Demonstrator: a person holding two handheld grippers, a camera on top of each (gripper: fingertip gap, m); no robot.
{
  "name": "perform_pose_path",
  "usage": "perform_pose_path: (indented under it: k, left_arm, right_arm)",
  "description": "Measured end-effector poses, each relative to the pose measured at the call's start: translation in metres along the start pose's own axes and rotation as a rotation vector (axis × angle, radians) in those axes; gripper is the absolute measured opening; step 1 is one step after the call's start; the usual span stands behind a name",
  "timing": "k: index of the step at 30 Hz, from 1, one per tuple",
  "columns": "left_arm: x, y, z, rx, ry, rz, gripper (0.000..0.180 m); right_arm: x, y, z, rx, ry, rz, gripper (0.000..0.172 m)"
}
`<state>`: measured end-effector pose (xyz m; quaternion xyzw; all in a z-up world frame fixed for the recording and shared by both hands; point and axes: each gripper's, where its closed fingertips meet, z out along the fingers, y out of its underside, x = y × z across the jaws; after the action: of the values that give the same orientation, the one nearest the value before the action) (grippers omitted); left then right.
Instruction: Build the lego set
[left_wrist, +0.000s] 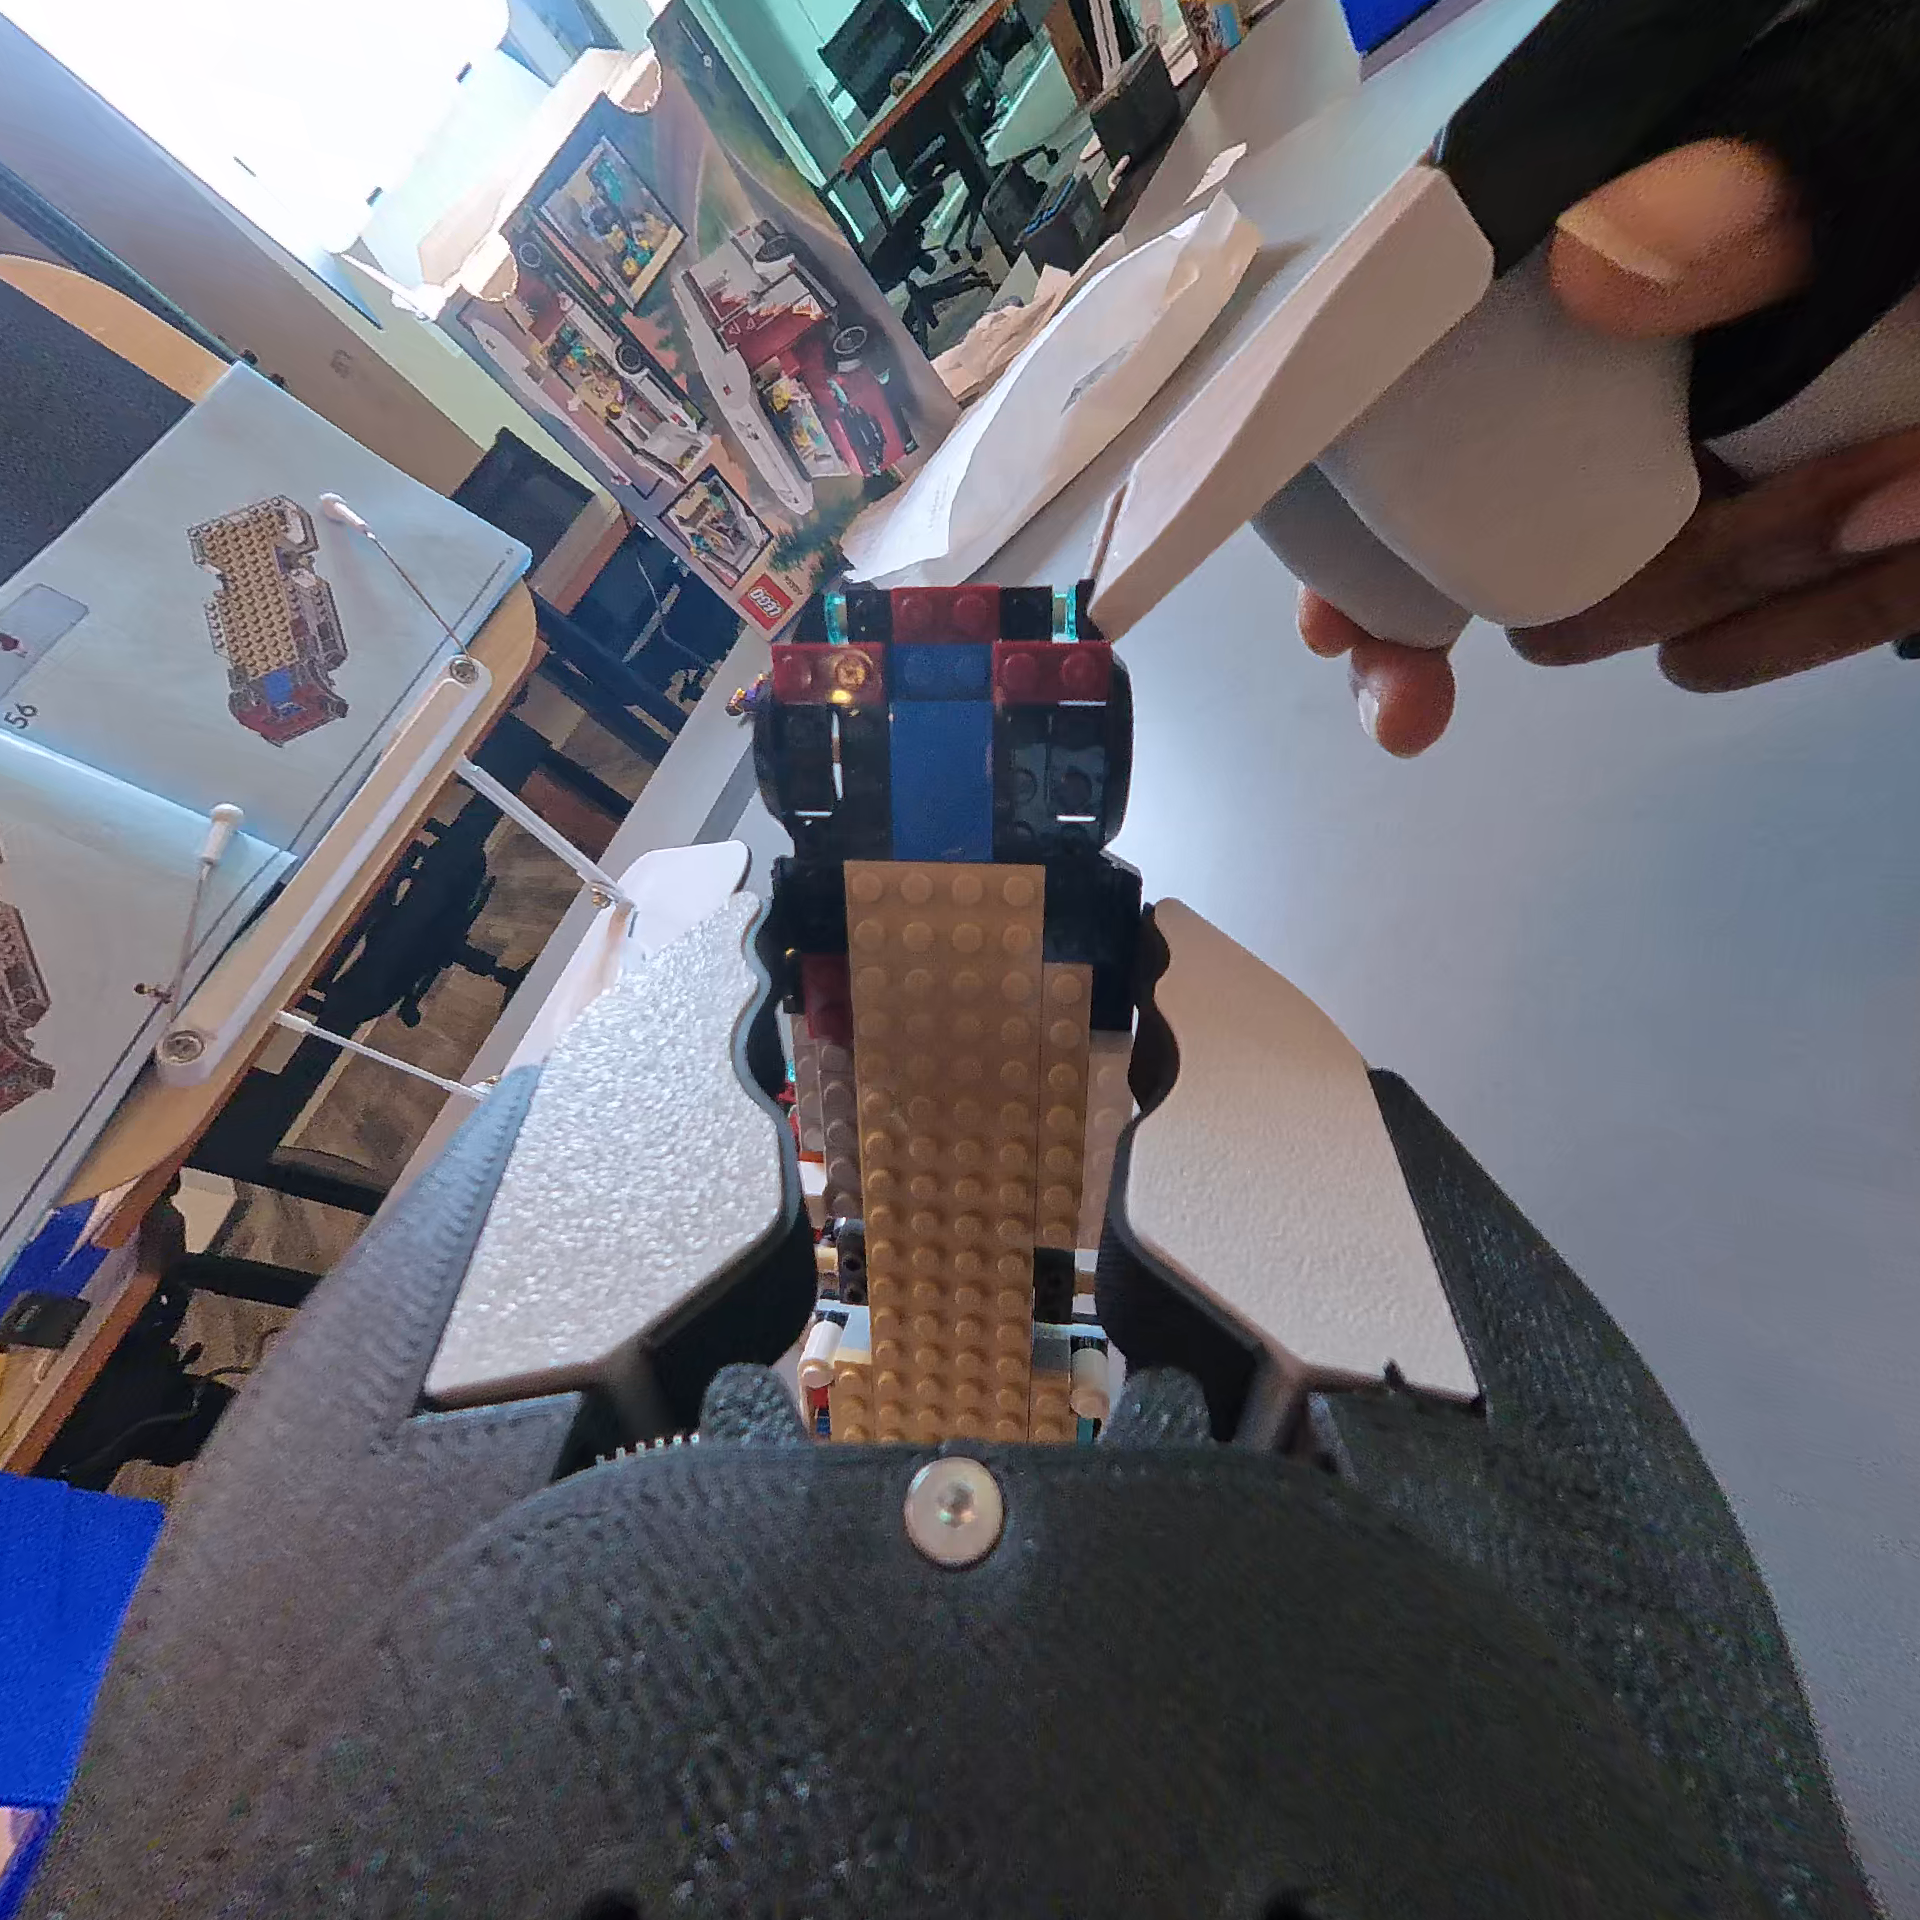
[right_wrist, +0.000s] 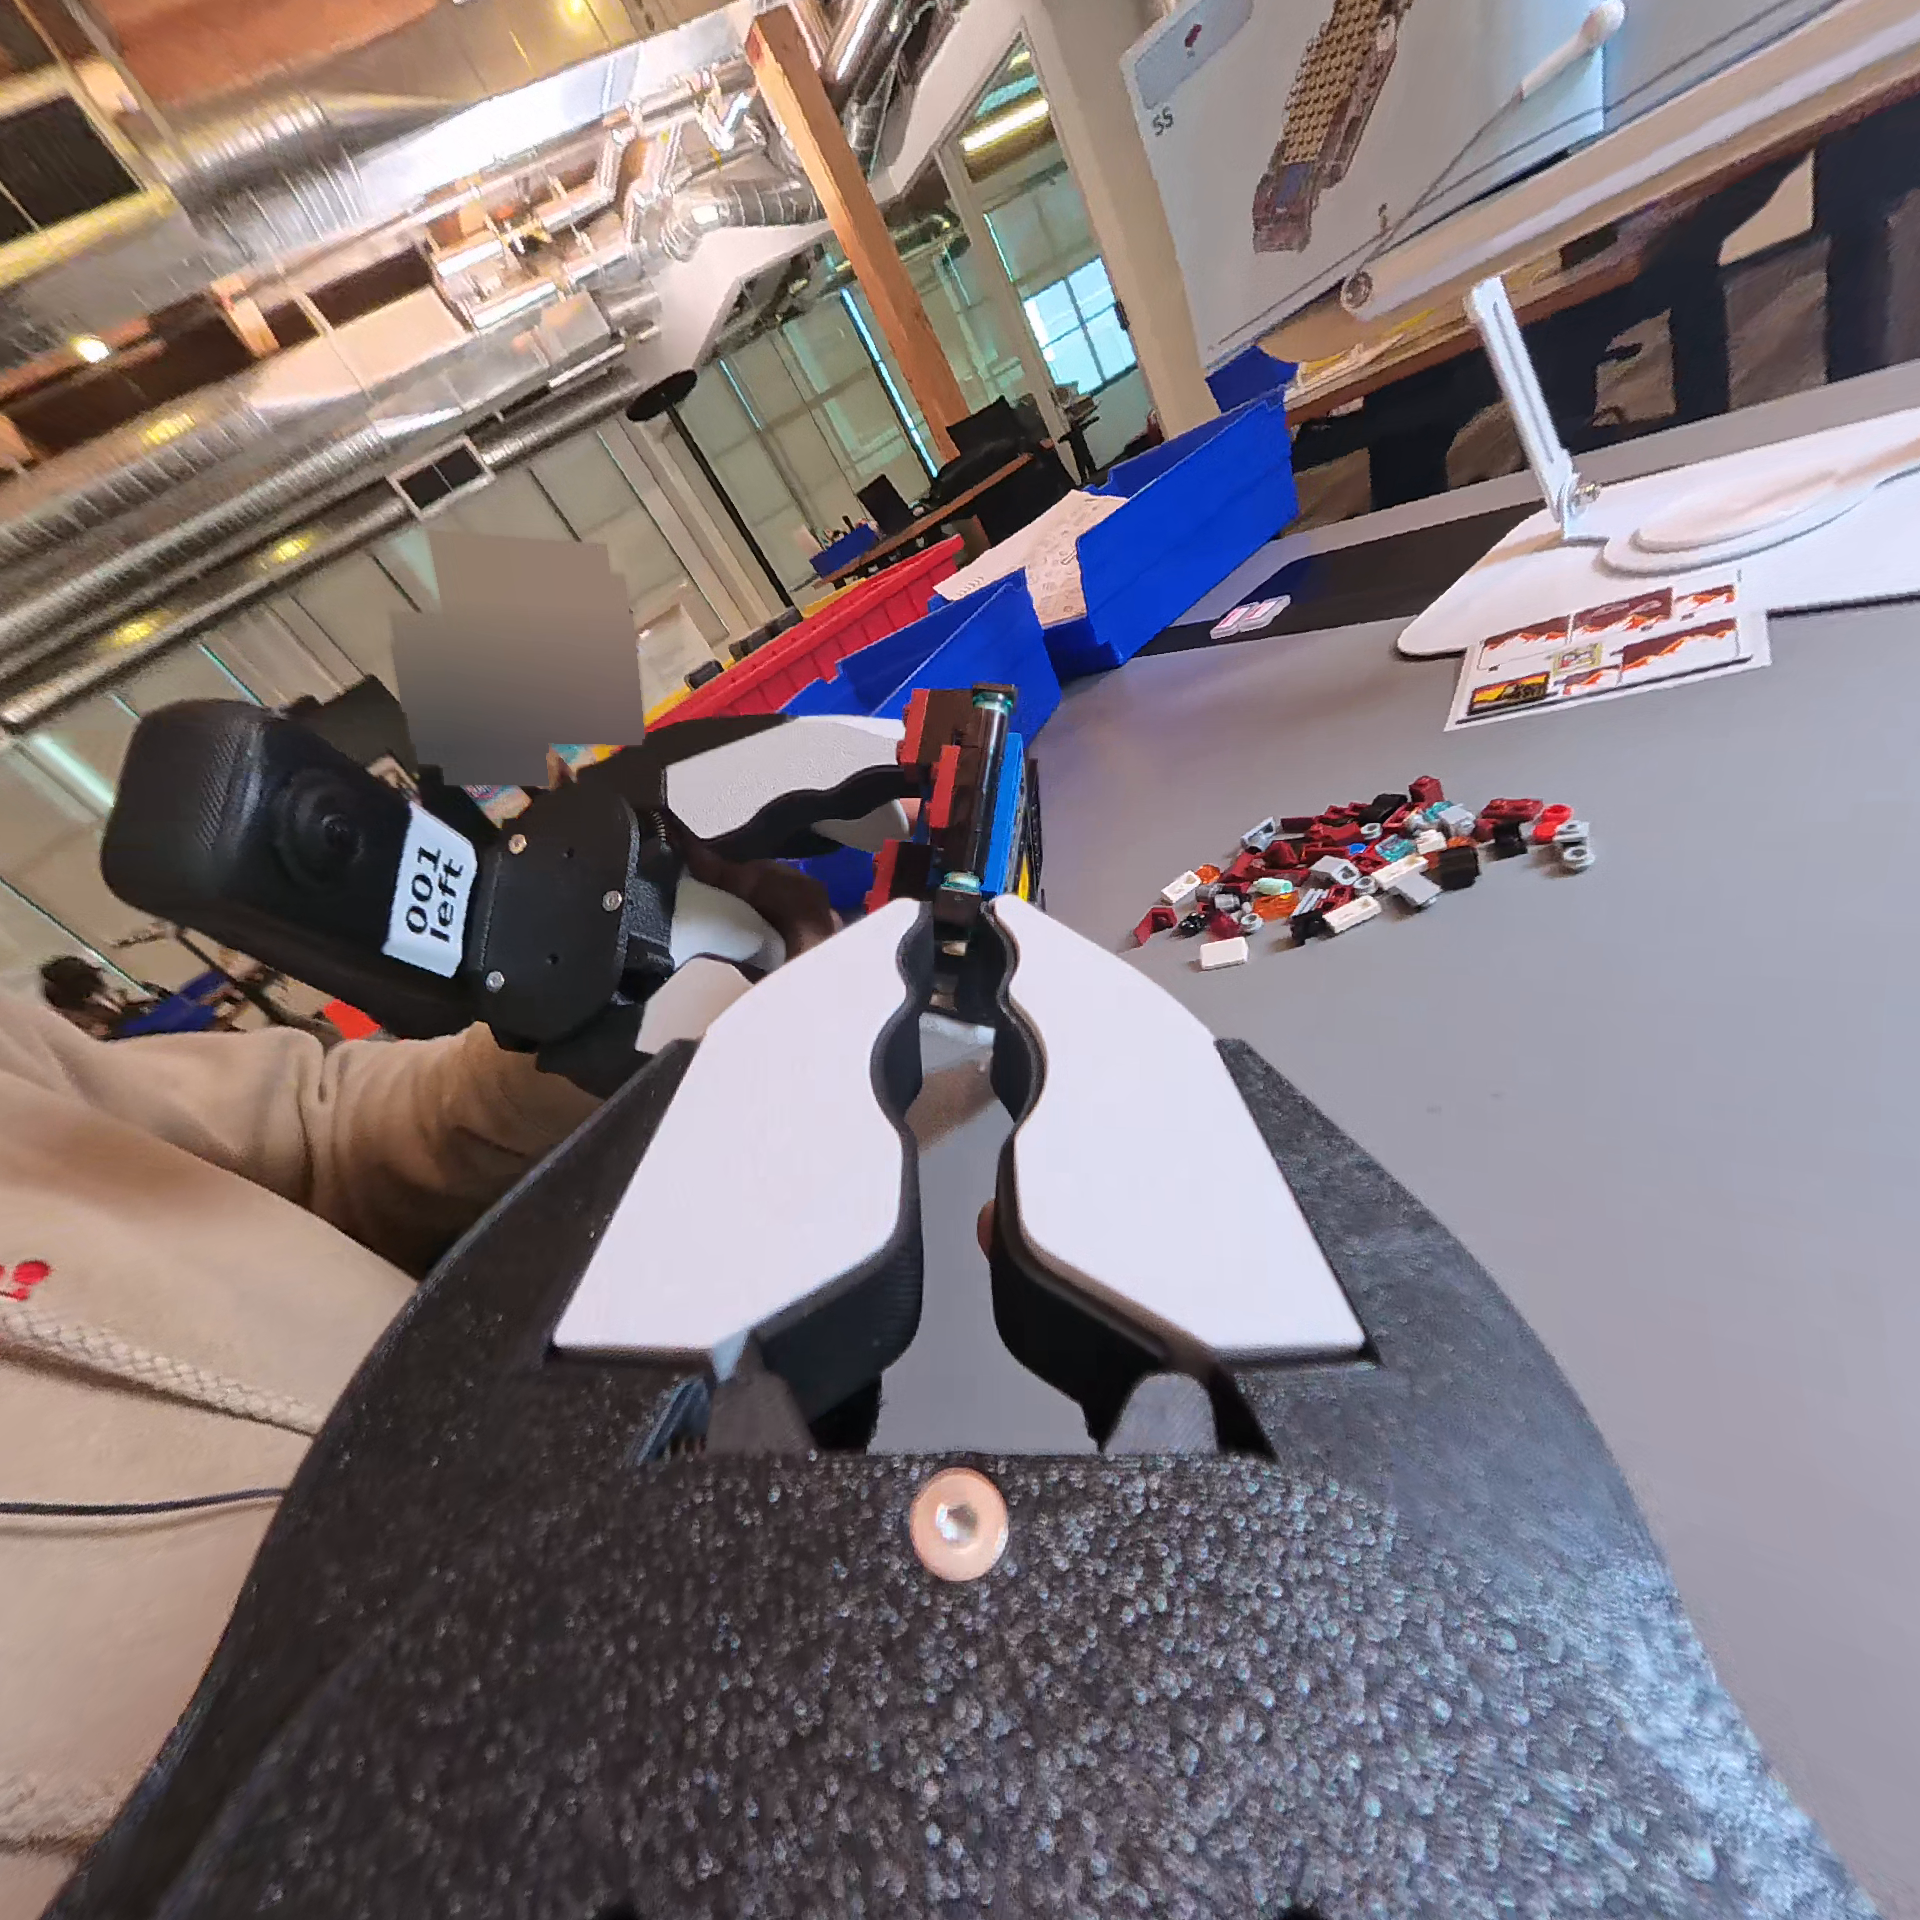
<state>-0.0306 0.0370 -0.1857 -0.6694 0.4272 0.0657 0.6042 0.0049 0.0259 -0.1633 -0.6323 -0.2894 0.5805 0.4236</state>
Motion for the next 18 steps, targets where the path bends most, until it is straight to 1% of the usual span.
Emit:
perform_pose_path:
  k: [9, 14, 18]
  left_arm:
    - [-0.001, 0.001, 0.001, 0.002, -0.029, 0.046, 0.065]
    - [-0.001, -0.001, -0.001, 0.034, -0.048, 0.1, 0.065]
    - [0.0, -0.003, -0.001, 0.066, -0.06, 0.135, 0.065]
  right_arm:
    - [0.0, 0.002, 0.0, 0.063, -0.063, 0.244, 0.008]
    - [-0.007, 0.003, -0.002, 0.073, -0.153, 0.365, 0.008]
    - [-0.01, 0.005, -0.004, 0.082, -0.23, 0.497, 0.009]
